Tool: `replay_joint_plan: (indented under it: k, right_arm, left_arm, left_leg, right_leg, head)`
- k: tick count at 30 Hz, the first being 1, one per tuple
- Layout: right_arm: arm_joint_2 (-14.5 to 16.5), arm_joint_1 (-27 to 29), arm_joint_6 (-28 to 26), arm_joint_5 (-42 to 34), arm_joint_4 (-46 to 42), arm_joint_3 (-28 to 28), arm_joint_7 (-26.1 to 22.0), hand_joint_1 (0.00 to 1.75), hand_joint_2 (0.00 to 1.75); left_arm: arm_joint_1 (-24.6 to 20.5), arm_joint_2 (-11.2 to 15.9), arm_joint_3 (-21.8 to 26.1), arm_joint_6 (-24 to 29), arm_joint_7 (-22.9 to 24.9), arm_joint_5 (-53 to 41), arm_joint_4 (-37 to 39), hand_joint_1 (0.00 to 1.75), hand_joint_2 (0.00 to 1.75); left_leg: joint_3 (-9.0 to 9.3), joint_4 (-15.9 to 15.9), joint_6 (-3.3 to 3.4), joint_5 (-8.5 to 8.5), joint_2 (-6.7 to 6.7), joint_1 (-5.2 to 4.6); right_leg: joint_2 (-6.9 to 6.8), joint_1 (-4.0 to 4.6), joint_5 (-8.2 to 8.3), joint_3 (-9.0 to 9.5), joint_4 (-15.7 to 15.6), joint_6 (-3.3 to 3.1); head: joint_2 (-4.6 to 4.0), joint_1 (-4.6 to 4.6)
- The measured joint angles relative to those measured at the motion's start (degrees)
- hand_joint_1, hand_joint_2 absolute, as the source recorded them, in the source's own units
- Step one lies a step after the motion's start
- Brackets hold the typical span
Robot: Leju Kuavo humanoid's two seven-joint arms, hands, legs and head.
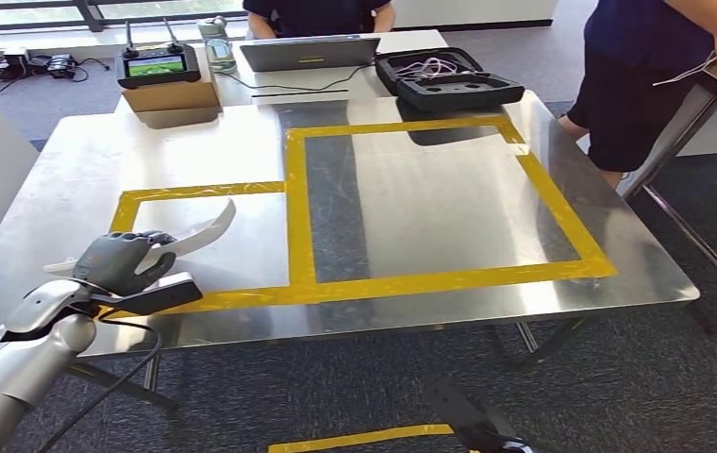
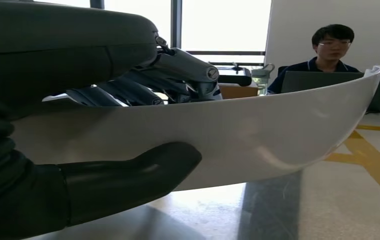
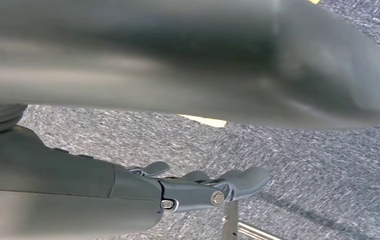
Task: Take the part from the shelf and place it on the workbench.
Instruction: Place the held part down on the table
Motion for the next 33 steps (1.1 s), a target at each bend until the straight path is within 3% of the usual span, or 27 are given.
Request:
replay_joint_plan:
  k: [14, 18, 22, 33]
  right_arm:
    - [0.0, -0.3, 0.0, 0.7, 0.0, 0.3, 0.2, 0.0, 0.0]
    - [-0.2, -0.4, 0.1, 0.8, 0.0, 0.3, 0.1, 0.0, 0.0]
    - [-0.3, -0.3, 0.0, 0.8, 0.0, 0.3, 0.0, 0.0, 0.0]
    - [-0.7, 0.0, 0.0, 1.3, 0.0, 0.3, -0.1, 0.0, 0.0]
  left_arm:
    - [0.3, -0.7, -1.5, 0.5, 1.0, 0.0, 0.1, 1.75, 1.75]
    - [0.3, -0.8, -1.9, 1.7, 1.5, -0.3, 0.1, 0.0, 1.75]
    - [0.4, -0.9, -2.2, 3.3, 2.5, -0.5, 0.1, 0.0, 0.0]
    - [2.3, -0.9, -2.2, 4.8, 4.1, 0.1, -1.2, 0.0, 0.0]
  left_leg:
    - [0.0, 0.0, 0.0, 0.0, 0.0, 0.0]
    - [0.0, 0.0, 0.0, 0.0, 0.0, 0.0]
    - [0.0, 0.0, 0.0, 0.0, 0.0, 0.0]
    - [-0.01, 0.0, 0.0, 0.0, -0.01, 0.0]
  right_leg:
    - [0.0, 0.0, 0.0, 0.0, 0.0, 0.0]
    - [0.0, 0.0, 0.0, 0.0, 0.0, 0.0]
    - [0.0, 0.0, 0.0, 0.01, 0.0, 0.0]
    - [-0.01, 0.0, 0.0, 0.01, 0.0, 0.0]
  head:
    - [-0.01, 0.0]
    - [-0.01, 0.0]
    - [0.01, 0.0]
    - [-0.01, 0.0]
